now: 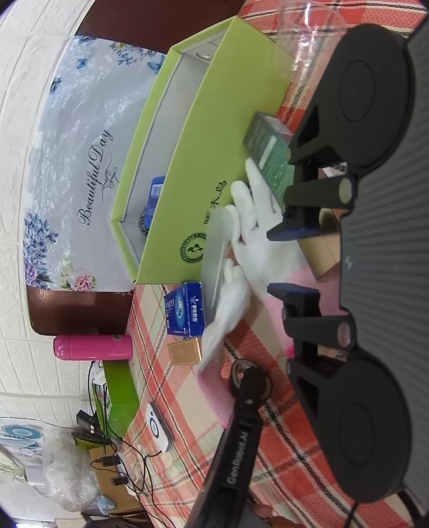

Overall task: Organize objects
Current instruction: 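Grasp the long teal-gradient box with the right gripper, then grasp the tan box with the left gripper while the right holds the teal box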

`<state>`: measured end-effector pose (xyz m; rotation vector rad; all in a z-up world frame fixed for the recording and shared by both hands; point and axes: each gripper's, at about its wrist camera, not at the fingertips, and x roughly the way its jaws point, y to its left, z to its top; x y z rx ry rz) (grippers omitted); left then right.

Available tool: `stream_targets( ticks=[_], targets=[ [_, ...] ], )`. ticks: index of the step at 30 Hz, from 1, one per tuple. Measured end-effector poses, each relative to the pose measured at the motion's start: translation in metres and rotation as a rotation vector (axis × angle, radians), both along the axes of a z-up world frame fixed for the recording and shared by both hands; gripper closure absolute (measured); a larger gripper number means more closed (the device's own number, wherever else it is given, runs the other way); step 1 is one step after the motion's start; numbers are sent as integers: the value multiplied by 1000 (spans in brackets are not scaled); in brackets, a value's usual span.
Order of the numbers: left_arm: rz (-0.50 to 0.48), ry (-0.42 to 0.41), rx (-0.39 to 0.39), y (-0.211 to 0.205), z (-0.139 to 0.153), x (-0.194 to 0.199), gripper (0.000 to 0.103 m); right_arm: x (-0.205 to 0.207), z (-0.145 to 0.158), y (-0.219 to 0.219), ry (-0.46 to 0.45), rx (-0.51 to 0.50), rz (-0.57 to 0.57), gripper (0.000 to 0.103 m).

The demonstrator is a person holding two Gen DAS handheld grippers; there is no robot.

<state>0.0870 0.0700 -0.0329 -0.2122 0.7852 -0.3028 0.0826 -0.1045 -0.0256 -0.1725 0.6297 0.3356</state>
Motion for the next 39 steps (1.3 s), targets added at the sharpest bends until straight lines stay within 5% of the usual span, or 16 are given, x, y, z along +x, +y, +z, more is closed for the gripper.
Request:
stream_targets(
  ticks=[6,10,13,18,20,23,30,36,39],
  targets=[
    [-49,4,13,-12,-3,-20,77,-12,-1,-20,32,67,-46,73],
    [18,-23,24,-7,1,-23,40,-16,7,-25,4,116,-76,29],
    [55,-30,-5,0,6,-23,39,-10,9,-17,-22,83,-95,18],
    [84,-20,-1,3,4,-24,32,3,-7,-3,-16,18,-103,19],
    [82,-12,-6,4,2,-24,32,0,-9,2,-35,-31,-104,33],
    [81,-5,-20,3,0,-21,32,-4,-9,-2,-40,-45,-90,39],
    [79,-7,-25,1,-3,-19,27,-12,-12,-30,-29,-71,-160,38],
    [82,-6,-28,0,-4,-18,26,-14,-10,-46,-7,20,-201,34],
    [30,-7,-48,-2,-4,-20,41,-16,-10,-42,-8,13,-190,36]
  ],
)
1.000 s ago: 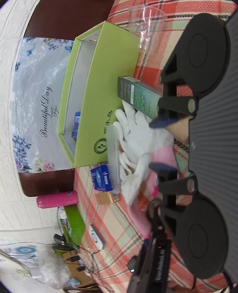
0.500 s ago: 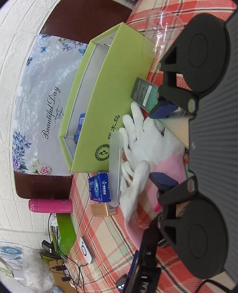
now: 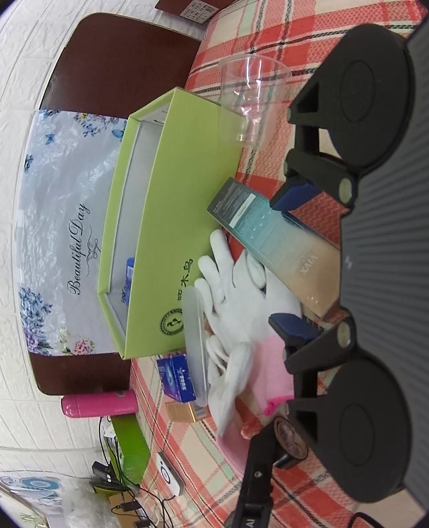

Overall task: Organize objects
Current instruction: 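Grasp the tan box with the left gripper while the right holds the teal box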

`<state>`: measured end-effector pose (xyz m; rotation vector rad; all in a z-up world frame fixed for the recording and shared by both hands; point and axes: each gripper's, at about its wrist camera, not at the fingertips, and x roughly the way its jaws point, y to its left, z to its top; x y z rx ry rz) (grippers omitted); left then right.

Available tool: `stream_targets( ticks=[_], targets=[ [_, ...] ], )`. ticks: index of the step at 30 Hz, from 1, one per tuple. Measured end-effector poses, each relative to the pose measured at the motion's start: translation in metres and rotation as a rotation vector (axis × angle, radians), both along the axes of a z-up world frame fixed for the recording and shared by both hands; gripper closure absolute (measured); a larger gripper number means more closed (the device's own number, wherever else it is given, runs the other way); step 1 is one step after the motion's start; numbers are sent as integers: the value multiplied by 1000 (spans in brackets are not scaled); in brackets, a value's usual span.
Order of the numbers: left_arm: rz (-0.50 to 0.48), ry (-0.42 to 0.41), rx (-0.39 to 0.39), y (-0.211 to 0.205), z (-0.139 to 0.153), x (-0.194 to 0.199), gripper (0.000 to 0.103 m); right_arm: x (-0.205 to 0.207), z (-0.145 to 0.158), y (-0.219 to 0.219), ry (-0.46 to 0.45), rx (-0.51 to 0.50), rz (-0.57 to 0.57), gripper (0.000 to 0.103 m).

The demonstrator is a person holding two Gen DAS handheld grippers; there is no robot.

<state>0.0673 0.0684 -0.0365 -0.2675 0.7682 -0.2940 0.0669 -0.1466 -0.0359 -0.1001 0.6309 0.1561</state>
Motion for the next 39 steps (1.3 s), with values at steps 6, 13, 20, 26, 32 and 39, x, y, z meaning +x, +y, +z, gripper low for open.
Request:
stream_targets(
  ticks=[6,13,20,26,32,39],
  targets=[
    [-101,-16,23,-14,6,-7,68,-10,6,-11,-8,36,16,60],
    [-121,-29,44,-9,10,-22,39,-19,7,-31,11,74,-15,62],
    [81,-71,-50,28,31,-6,26,-14,12,-29,-19,90,-33,41],
    [199,-87,-20,36,32,40,26,-9,7,-26,-1,99,-51,37],
    [316,-4,-103,46,18,92,30,-11,4,-26,12,83,-63,33],
    [367,38,-106,55,-3,117,46,-7,0,-26,28,74,-69,29]
  ],
)
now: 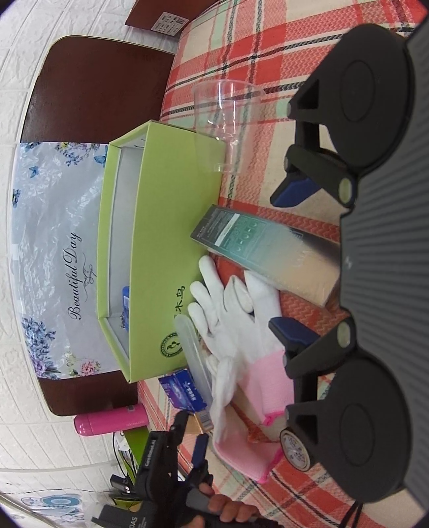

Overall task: Organize objects
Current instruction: 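Grasp the tan box with the left gripper while the right holds the teal box, then carry the tan box and teal box over the lime-green box and lower them in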

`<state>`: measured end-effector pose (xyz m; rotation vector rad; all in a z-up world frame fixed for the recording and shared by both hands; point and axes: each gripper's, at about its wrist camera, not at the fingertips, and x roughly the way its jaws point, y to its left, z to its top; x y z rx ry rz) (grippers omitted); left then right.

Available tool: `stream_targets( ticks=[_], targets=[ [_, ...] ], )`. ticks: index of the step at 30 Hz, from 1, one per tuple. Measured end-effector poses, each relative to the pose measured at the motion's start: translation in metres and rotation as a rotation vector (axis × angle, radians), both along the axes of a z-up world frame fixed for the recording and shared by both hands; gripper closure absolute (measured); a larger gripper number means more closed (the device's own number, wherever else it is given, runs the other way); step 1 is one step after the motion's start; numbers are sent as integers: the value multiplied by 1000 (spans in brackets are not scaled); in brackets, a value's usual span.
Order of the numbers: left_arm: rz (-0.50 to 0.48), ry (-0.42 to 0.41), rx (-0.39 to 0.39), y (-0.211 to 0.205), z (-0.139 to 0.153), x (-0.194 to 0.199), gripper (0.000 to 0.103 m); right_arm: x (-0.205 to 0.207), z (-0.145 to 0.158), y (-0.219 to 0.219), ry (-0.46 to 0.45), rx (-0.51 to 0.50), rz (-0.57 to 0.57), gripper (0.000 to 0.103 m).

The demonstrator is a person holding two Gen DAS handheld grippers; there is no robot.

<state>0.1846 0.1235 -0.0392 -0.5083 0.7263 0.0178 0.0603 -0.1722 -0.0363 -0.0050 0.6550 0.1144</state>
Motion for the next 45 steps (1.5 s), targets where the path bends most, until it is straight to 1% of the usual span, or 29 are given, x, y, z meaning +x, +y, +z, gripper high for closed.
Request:
stream_targets(
  ticks=[3,5,6,7,8,10,12,13,14,16,18,19,21,22,23,24,25,26,28,33,34,35,36,37,38,42,45],
  targets=[
    [2,-1,37,-3,3,9,46,4,-3,3,12,-4,0,29],
    [-7,0,47,-6,4,15,46,7,-4,6,13,-1,-1,29],
    [-21,1,50,-7,5,16,48,8,-5,7,14,3,-3,29],
    [-59,-2,52,-9,7,16,58,10,-4,8,14,7,-6,29],
    [-103,1,59,-12,9,15,62,11,-5,9,14,8,-12,29],
    [-163,4,92,-16,11,6,64,13,-5,10,16,4,-20,30],
    [-200,3,111,-16,11,-7,64,13,-6,9,19,1,-27,42],
    [-209,20,113,-14,9,-12,66,12,-6,7,23,-5,-28,50],
    [-223,37,110,-12,7,-16,66,11,-6,5,30,1,-22,53],
    [-257,32,109,-9,6,-29,66,7,-6,0,46,8,-13,56],
    [-288,38,125,-8,7,-40,65,0,-6,-3,51,-8,-6,57],
    [-297,39,136,-9,8,-46,64,-3,-6,-5,53,-10,-6,58],
    [-307,65,169,-12,6,-54,50,-6,-6,-8,59,-9,-3,58],
    [-309,62,188,-14,6,-58,44,-6,-6,-8,61,-9,1,58],
    [-315,53,206,-17,6,-62,42,-5,-5,-9,57,-7,-1,56],
    [-322,52,221,-20,6,-64,40,-3,-4,-9,49,-4,-9,54],
    [-328,49,237,-22,5,-66,40,-1,-3,-8,45,-4,-17,48],
    [-330,47,253,-24,4,-66,40,2,-2,-8,39,-2,-25,45],
    [-336,46,283,-27,3,-65,40,9,-2,-7,37,0,-35,44],
    [-317,43,293,-30,2,-60,40,23,-10,-11,64,34,-71,44],
    [-317,41,302,-32,1,-61,40,23,-11,-12,64,41,-74,46],
    [-319,40,319,-34,2,-61,50,22,-11,-11,62,38,-75,54],
    [-327,36,333,-36,2,-63,61,20,-11,-11,60,35,-68,59],
    [-334,36,334,-37,3,-64,67,19,-11,-12,59,45,-56,60],
    [-338,37,324,-36,4,-65,70,17,-10,-13,64,56,-43,60],
    [-338,38,298,-34,8,-71,71,7,-5,-14,62,72,-29,60],
    [-353,6,290,-37,19,-77,71,-3,2,-17,36,92,-22,61]
  ],
)
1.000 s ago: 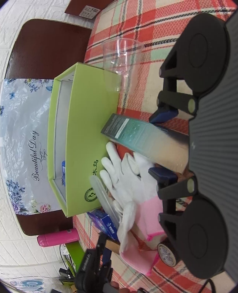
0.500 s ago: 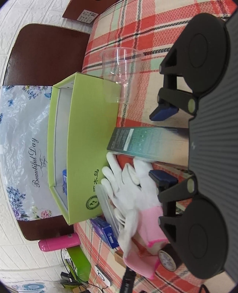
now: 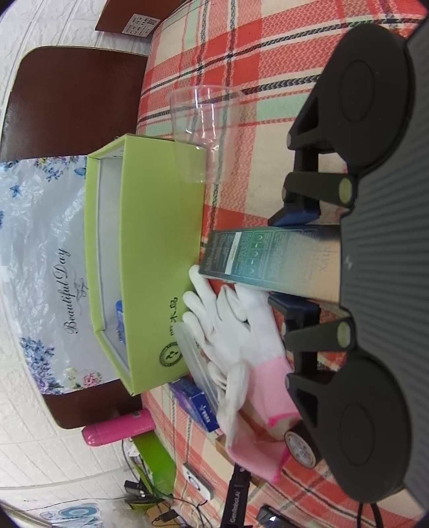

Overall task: Organize objects
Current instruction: 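Carry the tan box and teal box over the lime-green box and lower them in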

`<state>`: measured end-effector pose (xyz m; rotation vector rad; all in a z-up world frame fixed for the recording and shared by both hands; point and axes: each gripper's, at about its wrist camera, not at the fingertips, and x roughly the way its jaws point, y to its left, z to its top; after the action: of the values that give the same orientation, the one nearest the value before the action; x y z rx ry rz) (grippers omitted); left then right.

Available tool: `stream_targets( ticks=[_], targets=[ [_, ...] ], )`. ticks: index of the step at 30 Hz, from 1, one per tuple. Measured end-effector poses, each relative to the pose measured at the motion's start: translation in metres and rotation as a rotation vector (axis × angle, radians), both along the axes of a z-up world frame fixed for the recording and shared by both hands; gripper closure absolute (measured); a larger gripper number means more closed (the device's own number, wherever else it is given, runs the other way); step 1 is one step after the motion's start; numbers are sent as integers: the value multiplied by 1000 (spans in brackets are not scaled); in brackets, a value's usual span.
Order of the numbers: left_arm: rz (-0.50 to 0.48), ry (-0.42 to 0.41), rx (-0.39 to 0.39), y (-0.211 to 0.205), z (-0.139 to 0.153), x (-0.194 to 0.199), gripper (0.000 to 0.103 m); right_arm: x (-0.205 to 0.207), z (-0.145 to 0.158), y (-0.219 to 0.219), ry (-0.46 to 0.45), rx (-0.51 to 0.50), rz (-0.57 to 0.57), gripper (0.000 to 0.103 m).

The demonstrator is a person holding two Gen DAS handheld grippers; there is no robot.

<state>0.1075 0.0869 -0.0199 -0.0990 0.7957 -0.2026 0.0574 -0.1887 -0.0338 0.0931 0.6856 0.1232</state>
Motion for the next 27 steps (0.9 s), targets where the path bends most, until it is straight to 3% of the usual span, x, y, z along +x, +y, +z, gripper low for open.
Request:
stream_targets(
  ticks=[7,15,27],
  targets=[
    [-77,-117,-65,-22,50,-5,71,-11,34,-6,-89,9,23,64],
    [-167,-189,-128,-71,90,16,71,-12,68,-19,-208,21,15,65],
    [-213,-198,-156,-145,101,77,71,52,77,-42,-280,-16,-65,65]
  ],
)
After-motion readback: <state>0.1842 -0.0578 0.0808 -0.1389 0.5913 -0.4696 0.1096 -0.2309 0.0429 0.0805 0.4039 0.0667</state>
